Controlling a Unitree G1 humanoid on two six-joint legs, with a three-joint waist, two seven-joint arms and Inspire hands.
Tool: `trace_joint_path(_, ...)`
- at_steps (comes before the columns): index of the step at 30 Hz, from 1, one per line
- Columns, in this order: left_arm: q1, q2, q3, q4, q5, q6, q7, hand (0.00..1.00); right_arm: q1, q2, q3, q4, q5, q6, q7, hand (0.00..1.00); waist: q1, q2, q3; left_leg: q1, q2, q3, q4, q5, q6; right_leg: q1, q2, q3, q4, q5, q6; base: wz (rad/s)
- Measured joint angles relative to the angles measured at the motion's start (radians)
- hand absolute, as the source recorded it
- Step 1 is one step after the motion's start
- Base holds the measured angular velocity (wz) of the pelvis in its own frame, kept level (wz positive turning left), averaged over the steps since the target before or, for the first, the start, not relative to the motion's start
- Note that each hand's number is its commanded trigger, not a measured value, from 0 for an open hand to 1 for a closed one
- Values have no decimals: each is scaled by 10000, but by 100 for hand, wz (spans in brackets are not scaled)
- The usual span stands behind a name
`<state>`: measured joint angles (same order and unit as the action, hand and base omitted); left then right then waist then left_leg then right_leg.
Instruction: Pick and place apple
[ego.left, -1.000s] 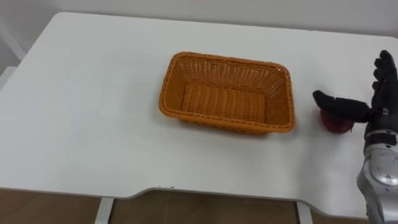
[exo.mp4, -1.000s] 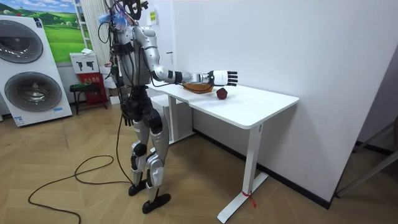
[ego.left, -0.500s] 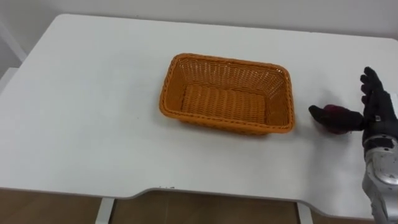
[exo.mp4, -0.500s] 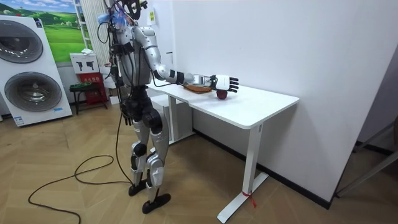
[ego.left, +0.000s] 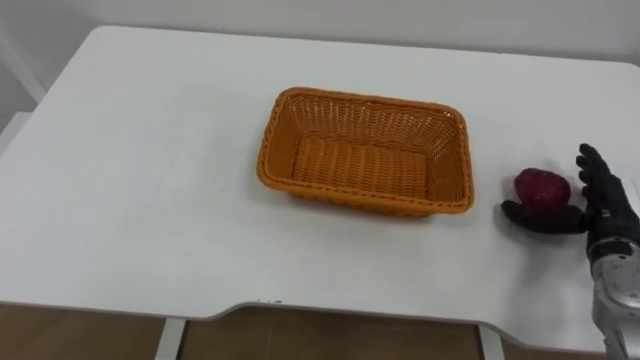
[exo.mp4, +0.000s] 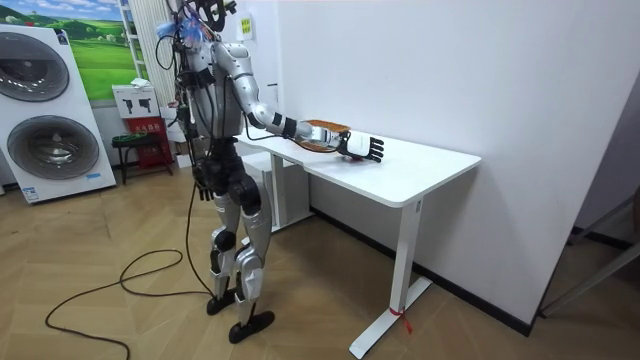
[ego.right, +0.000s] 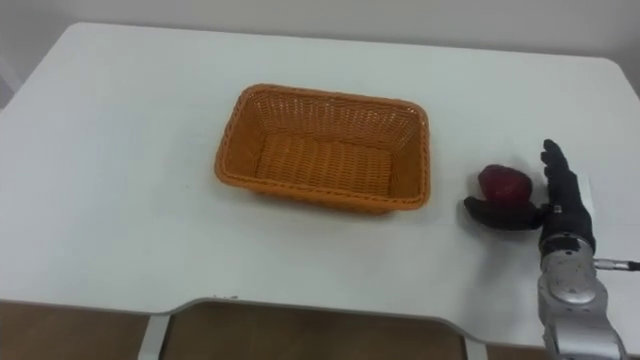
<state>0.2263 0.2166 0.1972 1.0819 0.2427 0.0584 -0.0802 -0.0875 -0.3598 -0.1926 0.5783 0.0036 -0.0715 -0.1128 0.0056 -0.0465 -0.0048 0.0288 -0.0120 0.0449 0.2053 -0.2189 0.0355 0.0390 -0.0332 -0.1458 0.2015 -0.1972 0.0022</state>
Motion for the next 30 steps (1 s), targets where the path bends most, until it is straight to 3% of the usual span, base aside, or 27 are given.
trace_joint_path(6,126,12,2,7,62,1,0,0,-254,-92,-692,549,-124,-13,73,100,8,-46,17,105,2,-79,21,1,0,167,-1,-73,-25,0,0,4)
trace_joint_path(12,70,30,-3,436,64,45,-19,0,-619,-189,-947,1420,-482,-140,47,100,-1,-116,55,50,-5,-97,160,2,-8,192,6,-116,-21,5,-8,1)
trace_joint_path(20,-58,52,-24,592,59,88,-109,0,-675,-240,-1025,1652,-495,-143,12,100,15,-156,47,7,0,-153,185,2,-8,153,-4,-178,4,10,-16,3)
trace_joint_path(30,-240,64,-18,348,61,44,-102,0,-636,-234,-930,1401,204,0,-458,100,214,-28,38,13,4,50,186,1,-7,102,6,-18,34,31,-15,-6)
